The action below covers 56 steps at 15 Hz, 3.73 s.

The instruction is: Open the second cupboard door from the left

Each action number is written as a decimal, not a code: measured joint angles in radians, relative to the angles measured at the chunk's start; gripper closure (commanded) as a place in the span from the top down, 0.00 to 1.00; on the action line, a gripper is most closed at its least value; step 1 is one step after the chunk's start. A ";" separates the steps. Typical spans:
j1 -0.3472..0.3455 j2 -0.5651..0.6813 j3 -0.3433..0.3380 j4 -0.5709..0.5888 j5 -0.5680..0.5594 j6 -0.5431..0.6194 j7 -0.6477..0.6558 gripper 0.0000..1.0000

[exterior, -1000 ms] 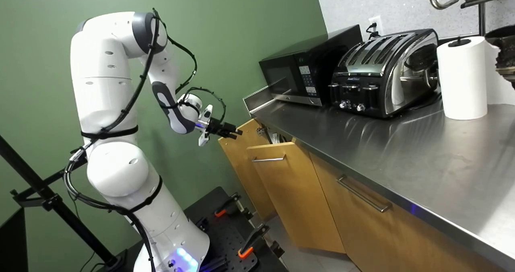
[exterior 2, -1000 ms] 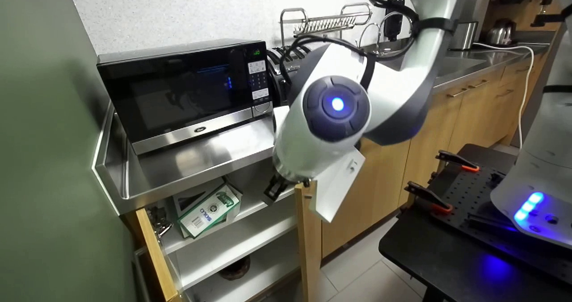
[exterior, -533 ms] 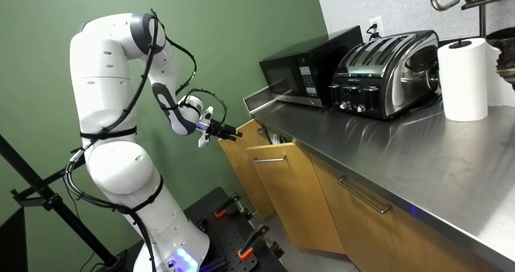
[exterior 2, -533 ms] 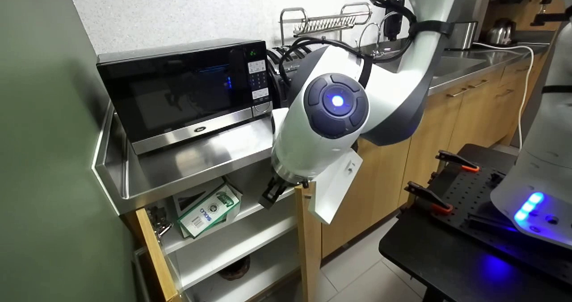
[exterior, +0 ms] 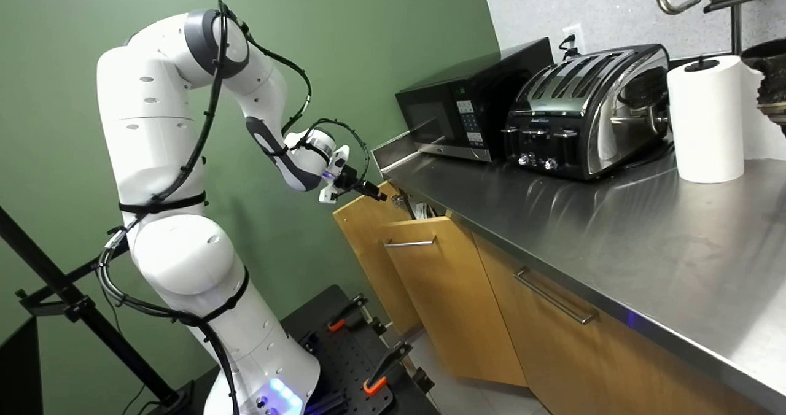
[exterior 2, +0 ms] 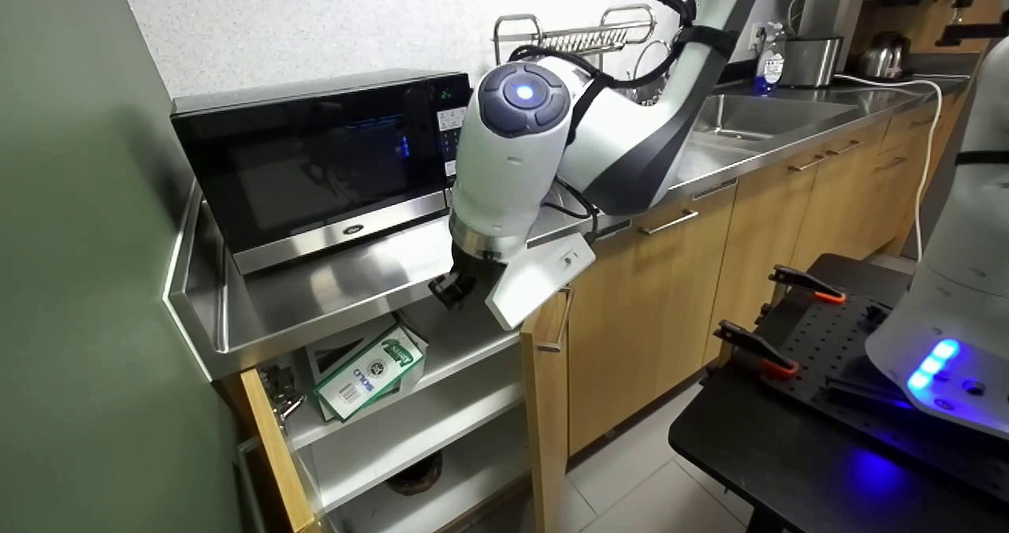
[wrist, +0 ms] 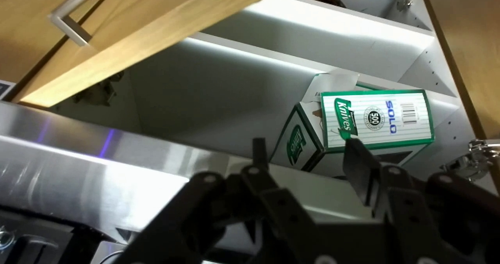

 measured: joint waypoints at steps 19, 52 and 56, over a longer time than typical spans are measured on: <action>0.163 0.163 -0.238 0.168 0.820 -0.125 -0.607 0.00; 0.256 0.000 -0.234 0.062 0.819 -0.398 -0.276 0.00; 0.262 -0.146 -0.214 -0.040 0.725 -0.278 -0.150 0.00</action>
